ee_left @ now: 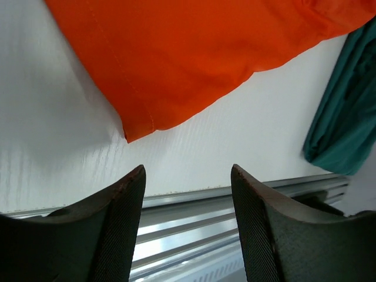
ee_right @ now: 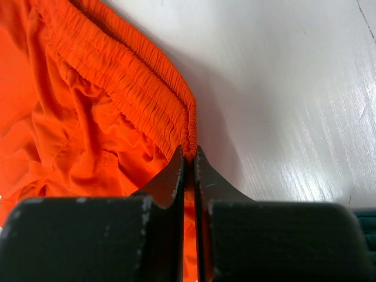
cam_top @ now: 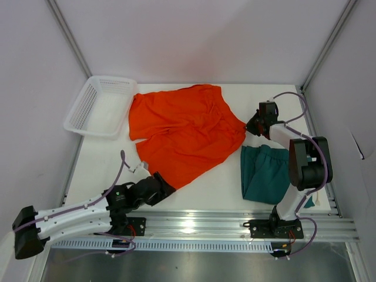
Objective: Fold and stack the shorts
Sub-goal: Flatten the shorts out
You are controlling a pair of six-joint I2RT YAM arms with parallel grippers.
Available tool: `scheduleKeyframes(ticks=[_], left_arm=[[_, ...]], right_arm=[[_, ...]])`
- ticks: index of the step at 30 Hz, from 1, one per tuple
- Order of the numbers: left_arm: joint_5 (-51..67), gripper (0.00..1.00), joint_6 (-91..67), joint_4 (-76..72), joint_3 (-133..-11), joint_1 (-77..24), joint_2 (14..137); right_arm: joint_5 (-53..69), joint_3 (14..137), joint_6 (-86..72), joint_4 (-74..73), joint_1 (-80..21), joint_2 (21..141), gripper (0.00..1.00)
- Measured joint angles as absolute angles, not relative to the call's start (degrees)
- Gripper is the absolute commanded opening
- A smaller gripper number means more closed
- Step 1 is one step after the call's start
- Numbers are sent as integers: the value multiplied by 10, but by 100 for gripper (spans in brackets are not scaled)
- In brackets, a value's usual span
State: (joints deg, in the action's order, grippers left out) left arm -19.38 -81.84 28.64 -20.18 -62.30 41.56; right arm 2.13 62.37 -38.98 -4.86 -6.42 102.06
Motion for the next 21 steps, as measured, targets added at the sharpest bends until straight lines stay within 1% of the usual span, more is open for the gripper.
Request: scheduleKeyframes(ticks=[2,5,8,13,15,21], left_arm=[[-197,65,-843,296,-191,-623,386],[-216,66,-871,316,-185,-624,368],[-242,66,-888,349,-185,-624,388],[-272,61,-897,378,-192,-624,455],[-280,59,-898,368,-197,-624,471],[-295,57,-898,316,-191,-624,495]], right_arm=[[19,620,-392,-44,-64,1015,0],[18,617,-395,-39,-64,1013,0],[18,615,-395,-35,-64,1013,0],[18,611,-395,-30,-63,1012,0],[19,609,-395,-29,-63,1010,0],[20,607,-395,-26,-60,1008,0]])
